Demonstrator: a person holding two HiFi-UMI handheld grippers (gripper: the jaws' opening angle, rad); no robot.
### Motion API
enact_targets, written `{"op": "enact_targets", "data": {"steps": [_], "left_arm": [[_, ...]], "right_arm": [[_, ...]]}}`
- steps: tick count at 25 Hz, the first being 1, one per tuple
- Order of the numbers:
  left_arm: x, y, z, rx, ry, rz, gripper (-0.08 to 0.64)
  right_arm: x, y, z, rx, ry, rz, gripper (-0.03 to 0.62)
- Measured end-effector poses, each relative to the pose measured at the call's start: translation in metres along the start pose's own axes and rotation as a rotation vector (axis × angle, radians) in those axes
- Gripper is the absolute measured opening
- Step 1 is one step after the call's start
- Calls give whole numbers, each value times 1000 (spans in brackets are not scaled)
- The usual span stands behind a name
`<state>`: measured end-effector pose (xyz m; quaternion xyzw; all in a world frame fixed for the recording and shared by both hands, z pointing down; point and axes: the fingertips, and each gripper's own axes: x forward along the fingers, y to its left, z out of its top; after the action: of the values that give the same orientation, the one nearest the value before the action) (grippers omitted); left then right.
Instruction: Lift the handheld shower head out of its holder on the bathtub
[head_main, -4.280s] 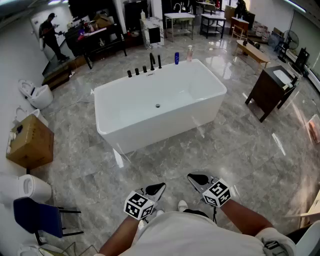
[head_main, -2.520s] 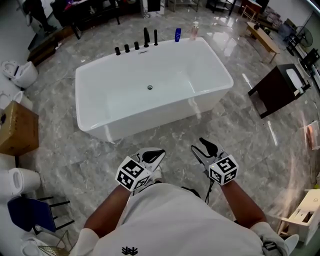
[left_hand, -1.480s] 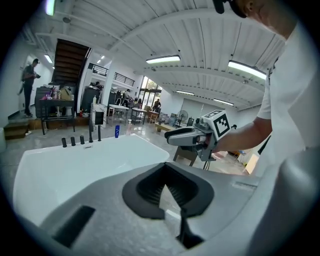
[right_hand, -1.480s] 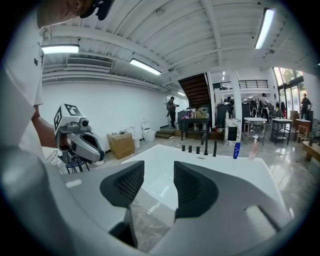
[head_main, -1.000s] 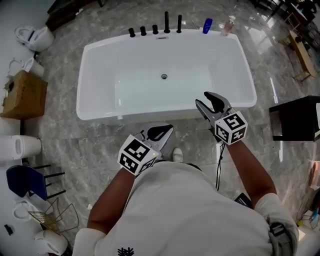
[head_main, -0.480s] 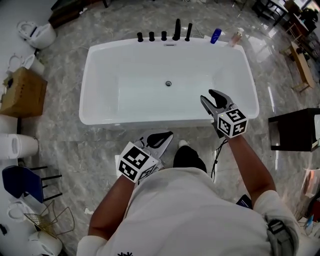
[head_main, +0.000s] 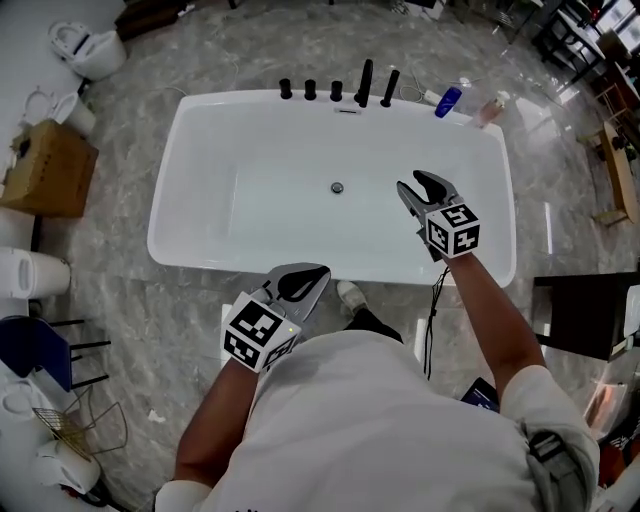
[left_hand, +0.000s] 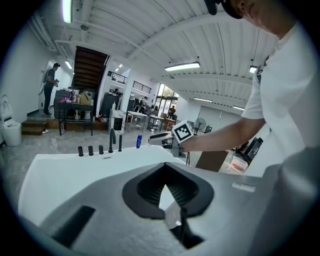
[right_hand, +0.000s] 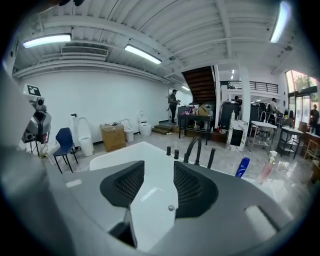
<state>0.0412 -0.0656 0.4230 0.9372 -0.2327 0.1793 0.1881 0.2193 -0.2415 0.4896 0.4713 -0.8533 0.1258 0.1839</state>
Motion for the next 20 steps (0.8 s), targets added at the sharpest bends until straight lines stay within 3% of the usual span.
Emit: {"op": "enact_targets", "data": {"steps": [11, 20], "left_arm": [[105, 52, 53, -51, 31, 96, 6], [141, 91, 60, -102, 56, 151, 6]], "right_arm": [[113, -164, -15, 19, 50, 21, 201], [200, -238, -24, 31, 79, -4, 204]]}}
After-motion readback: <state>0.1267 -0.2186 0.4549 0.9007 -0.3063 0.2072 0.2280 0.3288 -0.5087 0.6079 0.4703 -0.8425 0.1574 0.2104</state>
